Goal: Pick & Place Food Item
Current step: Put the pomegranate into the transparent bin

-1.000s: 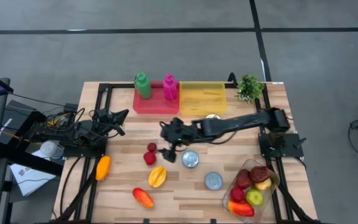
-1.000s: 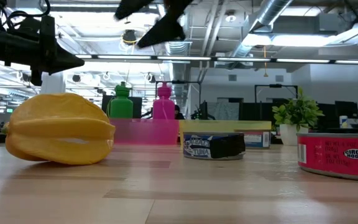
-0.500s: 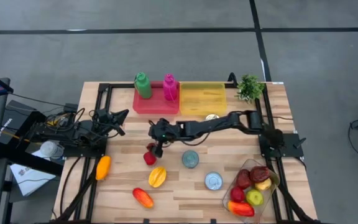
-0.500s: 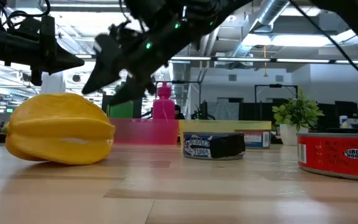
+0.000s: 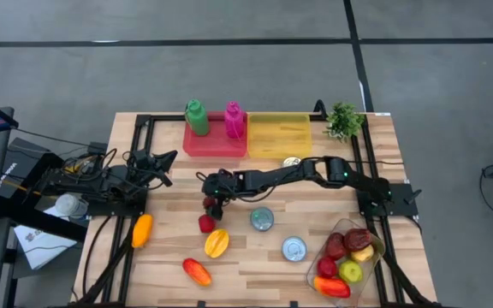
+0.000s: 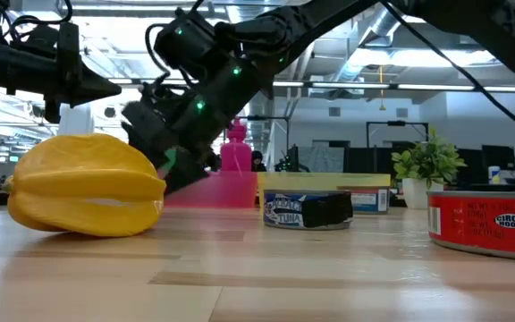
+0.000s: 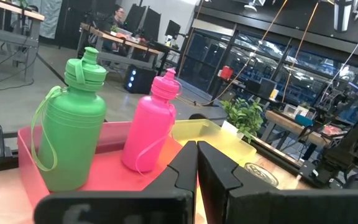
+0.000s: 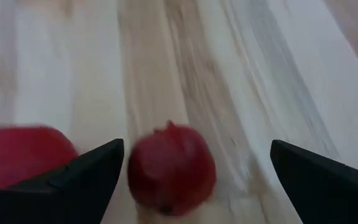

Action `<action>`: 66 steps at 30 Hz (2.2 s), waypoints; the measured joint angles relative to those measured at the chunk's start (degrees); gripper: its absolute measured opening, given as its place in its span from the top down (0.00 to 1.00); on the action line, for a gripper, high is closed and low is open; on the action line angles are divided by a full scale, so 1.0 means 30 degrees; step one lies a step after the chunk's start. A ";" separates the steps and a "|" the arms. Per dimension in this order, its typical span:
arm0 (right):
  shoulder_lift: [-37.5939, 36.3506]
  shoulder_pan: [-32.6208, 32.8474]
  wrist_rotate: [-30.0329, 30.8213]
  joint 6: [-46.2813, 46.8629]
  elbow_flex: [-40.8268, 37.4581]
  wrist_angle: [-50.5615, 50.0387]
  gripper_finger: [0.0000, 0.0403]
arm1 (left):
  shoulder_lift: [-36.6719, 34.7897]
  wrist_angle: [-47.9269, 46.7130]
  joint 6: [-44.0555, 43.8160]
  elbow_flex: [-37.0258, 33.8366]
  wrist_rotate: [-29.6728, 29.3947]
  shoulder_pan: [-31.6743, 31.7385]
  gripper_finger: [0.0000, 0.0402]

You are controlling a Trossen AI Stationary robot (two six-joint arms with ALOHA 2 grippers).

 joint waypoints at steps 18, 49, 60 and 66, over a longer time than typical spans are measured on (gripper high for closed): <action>0.0000 0.0032 -0.0285 -0.0148 0.0000 0.0132 0.19 | 0.0000 0.0000 0.0000 0.0000 0.0000 0.0000 1.00; -0.4155 0.0375 -0.3275 0.1272 -0.0036 -0.0002 0.50 | 0.0000 0.0000 0.0000 0.0000 0.0007 0.0000 1.00; -1.1668 0.2378 -0.6739 0.1214 -0.0029 0.0241 0.50 | 0.0000 0.0022 0.0000 0.0000 0.0007 0.0000 1.00; -1.4626 0.3972 -0.6100 0.0989 -0.0015 0.2568 0.50 | 0.0000 0.0029 0.0000 0.0000 0.0007 0.0000 1.00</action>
